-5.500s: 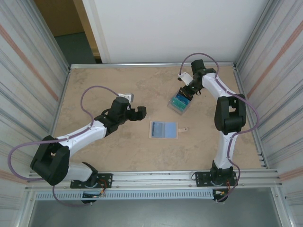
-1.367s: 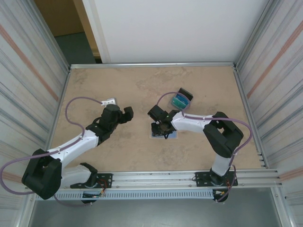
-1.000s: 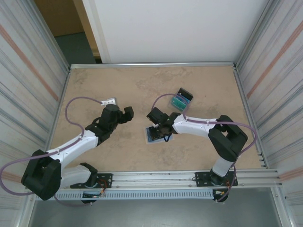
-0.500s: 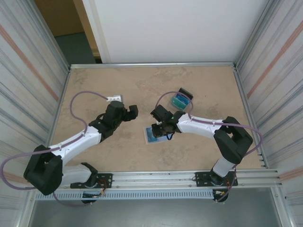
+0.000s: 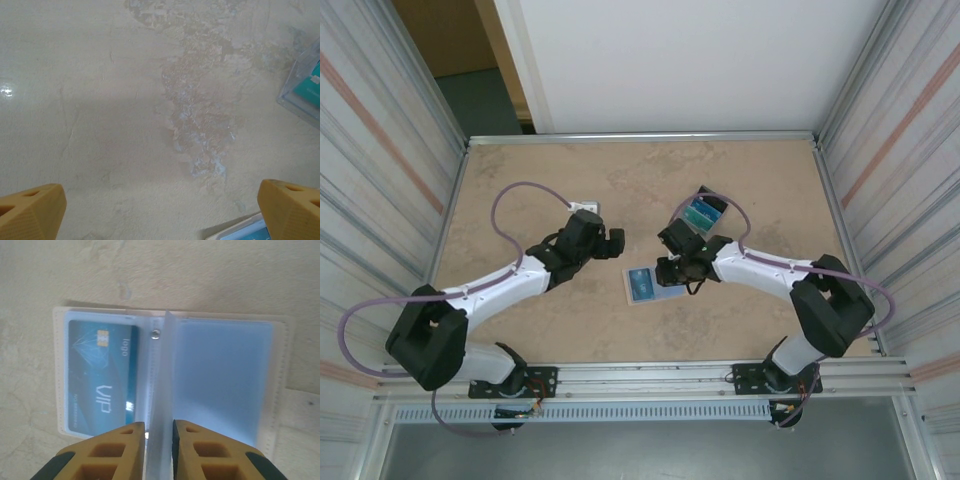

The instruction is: Take the credit cards out of the card holder

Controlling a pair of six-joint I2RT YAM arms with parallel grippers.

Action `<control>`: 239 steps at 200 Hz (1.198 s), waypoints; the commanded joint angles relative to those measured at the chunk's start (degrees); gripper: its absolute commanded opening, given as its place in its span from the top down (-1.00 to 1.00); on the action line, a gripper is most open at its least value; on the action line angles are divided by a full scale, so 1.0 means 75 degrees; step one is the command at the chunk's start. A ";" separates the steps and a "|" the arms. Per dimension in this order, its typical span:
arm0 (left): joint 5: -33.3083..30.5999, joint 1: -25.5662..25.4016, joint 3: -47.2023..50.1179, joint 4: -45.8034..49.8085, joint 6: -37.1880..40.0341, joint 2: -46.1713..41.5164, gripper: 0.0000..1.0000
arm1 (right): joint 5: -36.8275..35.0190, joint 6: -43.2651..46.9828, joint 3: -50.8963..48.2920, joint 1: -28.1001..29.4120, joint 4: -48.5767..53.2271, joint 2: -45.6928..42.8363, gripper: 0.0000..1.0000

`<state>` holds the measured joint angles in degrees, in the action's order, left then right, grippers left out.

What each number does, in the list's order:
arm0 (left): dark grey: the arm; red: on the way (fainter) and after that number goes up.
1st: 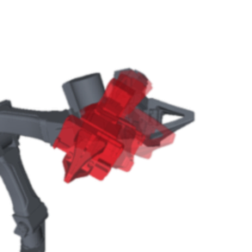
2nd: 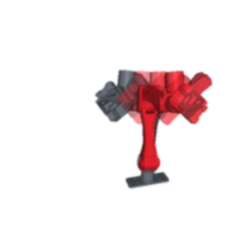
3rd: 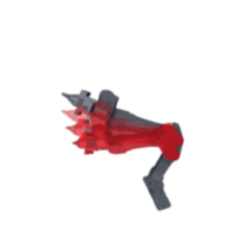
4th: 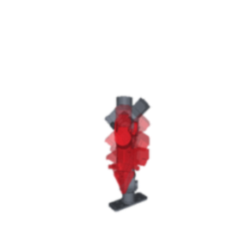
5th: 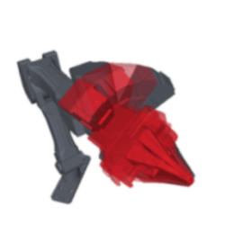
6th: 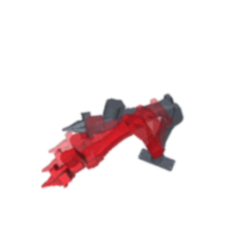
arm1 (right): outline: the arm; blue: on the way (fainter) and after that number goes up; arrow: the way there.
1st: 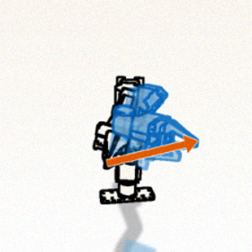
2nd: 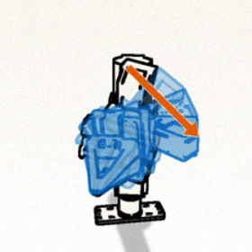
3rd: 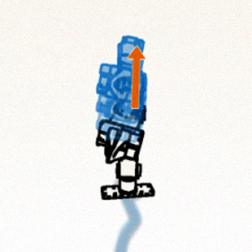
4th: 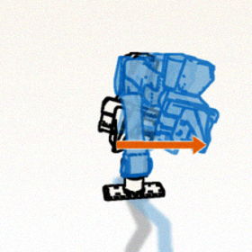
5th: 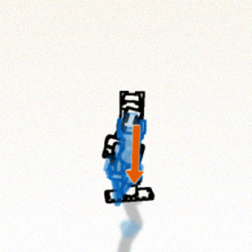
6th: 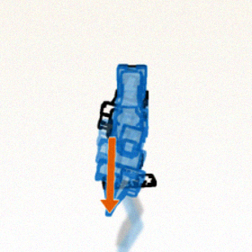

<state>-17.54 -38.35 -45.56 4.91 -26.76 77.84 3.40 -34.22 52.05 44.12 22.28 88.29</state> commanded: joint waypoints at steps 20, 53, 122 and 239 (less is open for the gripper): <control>0.0167 -0.0116 -0.0183 0.0300 0.0123 0.0084 -0.97 | -0.0181 -0.0239 -0.0337 -0.0453 0.0232 -0.0416 0.49; 0.0252 -0.0282 -0.0144 0.0532 0.0077 0.0201 -0.98 | -0.0230 -0.0300 -0.0447 -0.0794 0.0372 -0.0498 0.47; 0.0253 -0.0826 -0.0078 0.0826 -0.0145 0.0586 -0.97 | 0.0077 -0.0510 -0.0646 -0.1137 0.0261 -0.0777 0.60; 0.0498 -0.1165 0.0297 0.0904 -0.0303 0.1380 -0.97 | 0.2405 -0.1102 -0.0430 -0.0974 -0.1158 0.0167 0.62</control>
<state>-14.39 -46.63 -44.14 10.55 -28.75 87.57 16.86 -40.49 47.57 36.36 16.53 87.61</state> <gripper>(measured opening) 0.988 0.191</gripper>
